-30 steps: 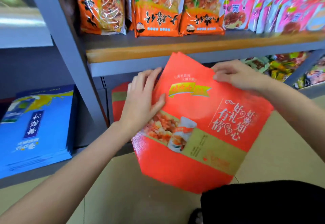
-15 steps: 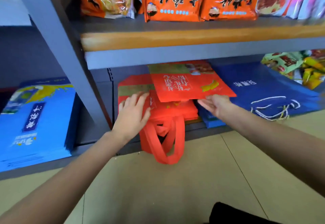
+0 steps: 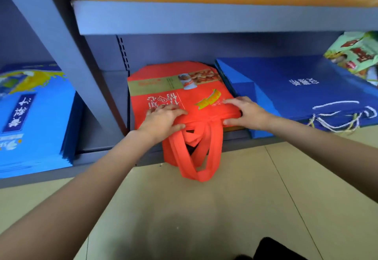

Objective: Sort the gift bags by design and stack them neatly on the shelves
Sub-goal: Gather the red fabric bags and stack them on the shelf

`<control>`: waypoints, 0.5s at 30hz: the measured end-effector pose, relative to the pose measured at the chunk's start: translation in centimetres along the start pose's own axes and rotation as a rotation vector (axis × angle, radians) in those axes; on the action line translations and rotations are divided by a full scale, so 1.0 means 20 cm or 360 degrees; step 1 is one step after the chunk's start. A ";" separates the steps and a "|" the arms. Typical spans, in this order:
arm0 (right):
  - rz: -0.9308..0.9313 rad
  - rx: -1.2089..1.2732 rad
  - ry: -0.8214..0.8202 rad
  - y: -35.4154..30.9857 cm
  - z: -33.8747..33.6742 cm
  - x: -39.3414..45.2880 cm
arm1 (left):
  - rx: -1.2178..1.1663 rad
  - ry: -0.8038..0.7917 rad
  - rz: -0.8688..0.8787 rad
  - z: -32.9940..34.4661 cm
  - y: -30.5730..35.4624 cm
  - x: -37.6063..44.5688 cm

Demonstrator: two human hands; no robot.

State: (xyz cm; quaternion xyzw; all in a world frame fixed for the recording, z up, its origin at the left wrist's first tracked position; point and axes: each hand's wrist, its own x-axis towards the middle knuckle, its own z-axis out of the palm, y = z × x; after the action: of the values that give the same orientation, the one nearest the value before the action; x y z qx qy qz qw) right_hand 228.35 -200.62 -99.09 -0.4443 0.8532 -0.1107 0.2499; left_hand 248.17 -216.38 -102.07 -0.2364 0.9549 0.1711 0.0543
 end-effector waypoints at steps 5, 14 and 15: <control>-0.0099 -0.0164 0.0109 -0.04 0.07 0.13 | 0.0060 -0.0120 0.0124 -0.03 -0.10 0.07; -0.0212 -0.0567 0.0213 0.01 0.01 0.05 | 0.0113 -0.0057 0.0335 0.00 -0.12 0.10; -0.0231 -0.0564 0.0193 0.02 0.01 0.05 | 0.0119 -0.0081 0.0365 0.01 -0.13 0.08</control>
State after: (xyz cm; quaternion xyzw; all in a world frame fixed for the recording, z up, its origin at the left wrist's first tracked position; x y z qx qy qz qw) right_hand 227.68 -201.24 -99.66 -0.5340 0.8386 -0.0031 0.1073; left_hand 248.01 -219.03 -103.34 -0.1188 0.9797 0.1464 0.0674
